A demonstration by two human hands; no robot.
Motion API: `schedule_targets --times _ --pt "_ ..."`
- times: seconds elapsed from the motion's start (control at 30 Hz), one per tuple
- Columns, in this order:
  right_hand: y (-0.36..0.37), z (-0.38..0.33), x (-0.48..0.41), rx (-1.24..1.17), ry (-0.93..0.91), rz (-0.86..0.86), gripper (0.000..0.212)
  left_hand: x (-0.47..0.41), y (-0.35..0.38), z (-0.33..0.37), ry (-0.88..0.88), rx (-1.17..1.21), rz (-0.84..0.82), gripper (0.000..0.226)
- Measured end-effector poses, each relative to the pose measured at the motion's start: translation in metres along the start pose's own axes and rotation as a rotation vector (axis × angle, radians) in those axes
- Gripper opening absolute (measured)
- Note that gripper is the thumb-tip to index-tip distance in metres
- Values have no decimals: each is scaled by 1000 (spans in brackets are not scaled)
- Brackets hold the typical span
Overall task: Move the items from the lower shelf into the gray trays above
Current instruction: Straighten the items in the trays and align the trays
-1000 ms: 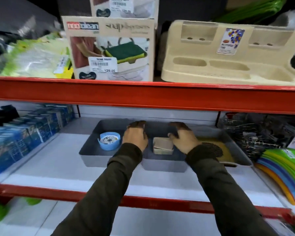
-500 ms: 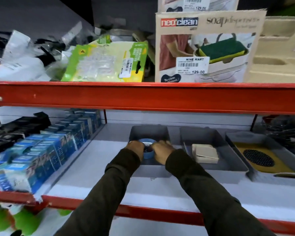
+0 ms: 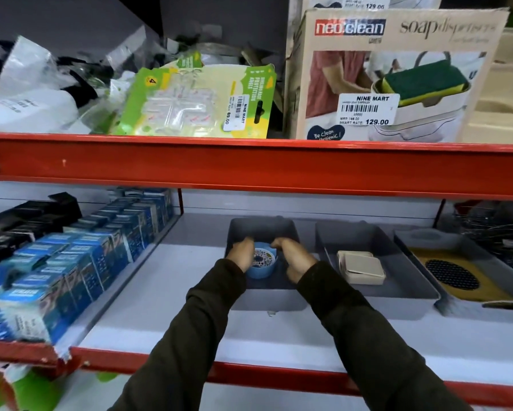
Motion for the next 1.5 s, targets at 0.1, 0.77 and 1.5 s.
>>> schedule_targets --times 0.1,0.77,1.5 --pt "2 10 -1 -98 64 -2 23 -1 3 -2 -19 83 -12 54" --pt "-216 3 29 1223 -263 83 27 37 218 45 480 -1048 -139 38" --pt "-223 9 5 544 -64 19 18 29 226 34 65 -238 -155 45"
Point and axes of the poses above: each hand's wrist, its own x-axis away from the middle knuckle, its own y-axis out of the palm, z = x × y, the point moved 7 cm from there along -x, towards the middle knuckle
